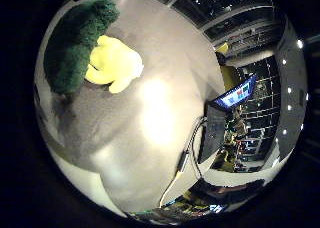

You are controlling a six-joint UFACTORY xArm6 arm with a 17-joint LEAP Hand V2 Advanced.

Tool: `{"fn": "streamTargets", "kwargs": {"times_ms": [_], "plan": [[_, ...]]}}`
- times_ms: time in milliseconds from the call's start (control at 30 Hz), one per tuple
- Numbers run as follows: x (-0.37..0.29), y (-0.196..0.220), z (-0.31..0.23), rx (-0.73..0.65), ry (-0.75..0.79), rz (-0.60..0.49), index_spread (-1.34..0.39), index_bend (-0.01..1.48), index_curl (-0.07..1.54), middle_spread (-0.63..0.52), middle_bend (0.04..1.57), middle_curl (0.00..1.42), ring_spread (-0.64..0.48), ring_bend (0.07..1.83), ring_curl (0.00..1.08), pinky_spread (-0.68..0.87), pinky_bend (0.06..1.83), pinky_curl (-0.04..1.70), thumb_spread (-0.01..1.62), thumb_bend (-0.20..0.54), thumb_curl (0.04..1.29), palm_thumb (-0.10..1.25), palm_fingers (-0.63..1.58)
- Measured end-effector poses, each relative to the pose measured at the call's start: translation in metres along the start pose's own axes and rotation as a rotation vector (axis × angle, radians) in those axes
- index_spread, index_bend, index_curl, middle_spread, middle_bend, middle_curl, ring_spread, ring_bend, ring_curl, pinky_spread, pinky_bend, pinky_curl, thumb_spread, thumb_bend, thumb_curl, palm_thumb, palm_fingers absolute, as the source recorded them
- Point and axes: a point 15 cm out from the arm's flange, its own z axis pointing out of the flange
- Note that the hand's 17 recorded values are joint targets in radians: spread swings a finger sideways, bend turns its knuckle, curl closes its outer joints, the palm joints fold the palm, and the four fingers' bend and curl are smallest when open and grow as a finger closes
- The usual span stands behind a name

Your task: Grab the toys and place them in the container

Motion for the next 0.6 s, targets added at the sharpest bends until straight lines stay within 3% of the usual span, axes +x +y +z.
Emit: {"fn": "streamTargets", "kwargs": {"times_ms": [100,367,467,500,600], "plan": [[0.0,0.003,0.003,-0.009,-0.002,-0.007,-0.36,0.19,0.29,-0.05,0.46,0.37,-0.17,0.85,0.33,-0.02,0.55,0.26,0.98,-0.024,0.31,0.56,0.93],[0.002,0.018,0.007,-0.071,0.014,-0.053,-0.42,0.25,0.36,-0.13,0.59,0.4,-0.22,0.92,0.33,-0.26,0.71,0.25,0.98,-0.023,0.32,0.6,1.18],[0.004,0.022,0.008,-0.084,0.013,-0.051,-0.43,0.42,0.43,-0.16,0.74,0.45,-0.24,0.95,0.35,-0.39,0.75,0.25,0.97,-0.022,0.32,0.63,1.32],[0.004,0.024,0.009,-0.09,0.011,-0.05,-0.41,0.55,0.47,-0.17,0.79,0.46,-0.24,0.97,0.36,-0.45,0.76,0.25,0.98,-0.022,0.33,0.64,1.37],[0.01,0.033,0.007,-0.12,0.012,-0.051,-0.35,0.76,0.56,-0.16,0.89,0.5,-0.22,1.06,0.4,-0.48,0.88,0.3,0.97,-0.019,0.34,0.68,1.49]]}}
